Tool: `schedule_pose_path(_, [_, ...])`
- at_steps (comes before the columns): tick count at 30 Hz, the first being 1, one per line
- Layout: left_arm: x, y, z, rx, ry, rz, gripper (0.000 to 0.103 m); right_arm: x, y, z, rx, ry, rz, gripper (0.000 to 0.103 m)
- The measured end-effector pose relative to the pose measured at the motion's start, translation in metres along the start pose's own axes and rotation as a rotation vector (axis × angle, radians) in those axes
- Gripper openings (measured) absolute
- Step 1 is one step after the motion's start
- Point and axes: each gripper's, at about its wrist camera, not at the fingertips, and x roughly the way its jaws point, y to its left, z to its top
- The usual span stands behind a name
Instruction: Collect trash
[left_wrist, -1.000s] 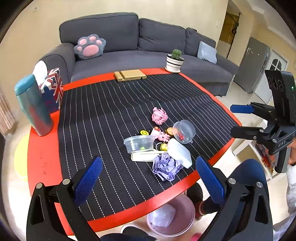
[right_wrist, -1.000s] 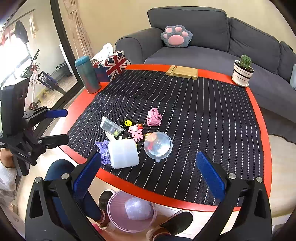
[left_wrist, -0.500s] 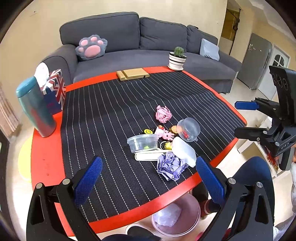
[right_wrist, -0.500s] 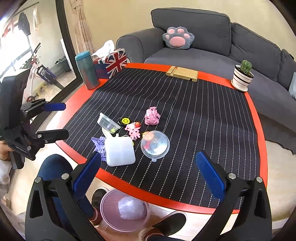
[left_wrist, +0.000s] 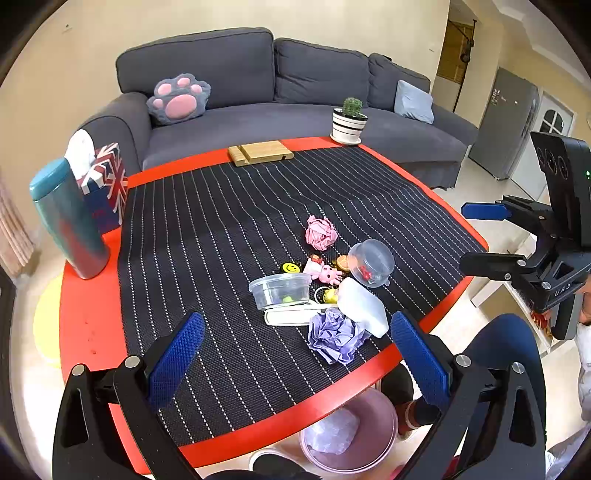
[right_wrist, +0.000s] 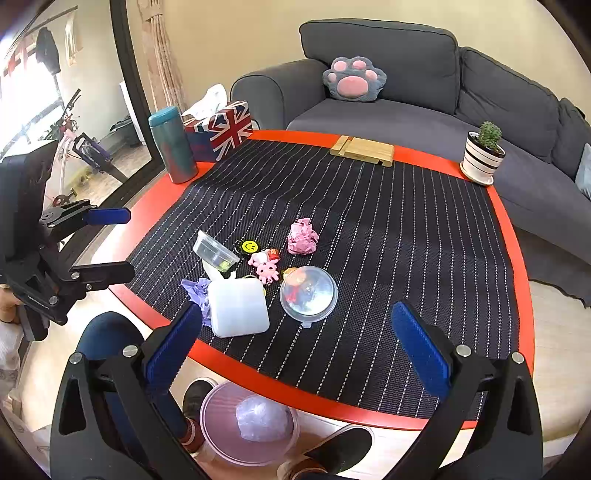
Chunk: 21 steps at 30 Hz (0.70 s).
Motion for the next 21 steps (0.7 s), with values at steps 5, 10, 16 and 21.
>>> schedule_pose_path(5, [0.0001, -0.0006, 0.0005, 0.003, -0.001, 0.002, 0.097, 0.0006, -0.0016, -0.0003, 0.012, 0.002, -0.003, 0.100])
schedule_pose_path(10, [0.0000, -0.0009, 0.0011, 0.002, -0.005, 0.002, 0.097, 0.0003, -0.0038, -0.0004, 0.021, 0.002, 0.001, 0.100])
schedule_pose_path(16, [0.0009, -0.0058, 0.0007, 0.039, -0.024, 0.026, 0.097, 0.0020, -0.0032, -0.0019, 0.015, 0.009, 0.000, 0.100])
schedule_pose_path(21, [0.0007, -0.0062, 0.0011, 0.044, -0.021, 0.028, 0.097, 0.0033, -0.0034, -0.0022, 0.014, 0.013, -0.003, 0.100])
